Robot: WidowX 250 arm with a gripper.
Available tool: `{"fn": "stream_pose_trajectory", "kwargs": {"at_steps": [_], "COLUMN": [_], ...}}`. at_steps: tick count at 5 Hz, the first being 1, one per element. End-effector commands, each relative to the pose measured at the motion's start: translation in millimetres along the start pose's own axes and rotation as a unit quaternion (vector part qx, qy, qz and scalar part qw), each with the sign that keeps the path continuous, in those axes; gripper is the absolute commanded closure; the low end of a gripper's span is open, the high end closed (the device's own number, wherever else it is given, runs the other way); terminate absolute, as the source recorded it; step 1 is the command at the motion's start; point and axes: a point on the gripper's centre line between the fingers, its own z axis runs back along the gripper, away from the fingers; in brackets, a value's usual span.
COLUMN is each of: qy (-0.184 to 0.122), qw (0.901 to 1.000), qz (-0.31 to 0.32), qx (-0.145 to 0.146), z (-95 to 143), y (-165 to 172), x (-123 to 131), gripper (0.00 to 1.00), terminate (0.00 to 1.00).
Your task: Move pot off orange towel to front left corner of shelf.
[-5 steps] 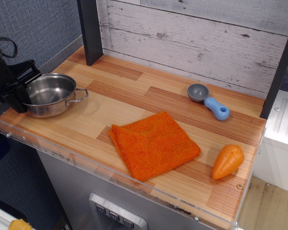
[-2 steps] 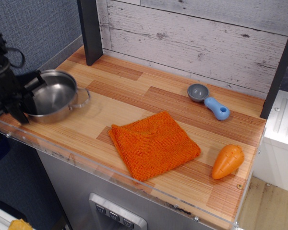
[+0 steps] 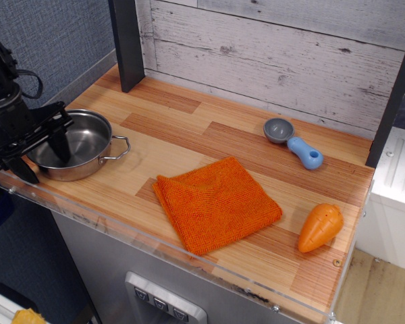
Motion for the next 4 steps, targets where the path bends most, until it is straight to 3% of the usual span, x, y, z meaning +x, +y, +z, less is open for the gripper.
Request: {"fn": "stream_pose_trajectory", "kwargs": {"at_steps": [1, 2, 4], "qy": [-0.022, -0.026, -0.073], "qw": [0.9996, 0.9987, 0.9942], "qz": [-0.004, -0.003, -0.024], "qx": [-0.017, -0.043, -0.075], "z": [24, 52, 105], "y": [0, 1, 6], "x": [4, 1, -17], "gripper": [0.0, 0.0, 0.0], "terminate": [0.0, 0.0, 0.0]}}
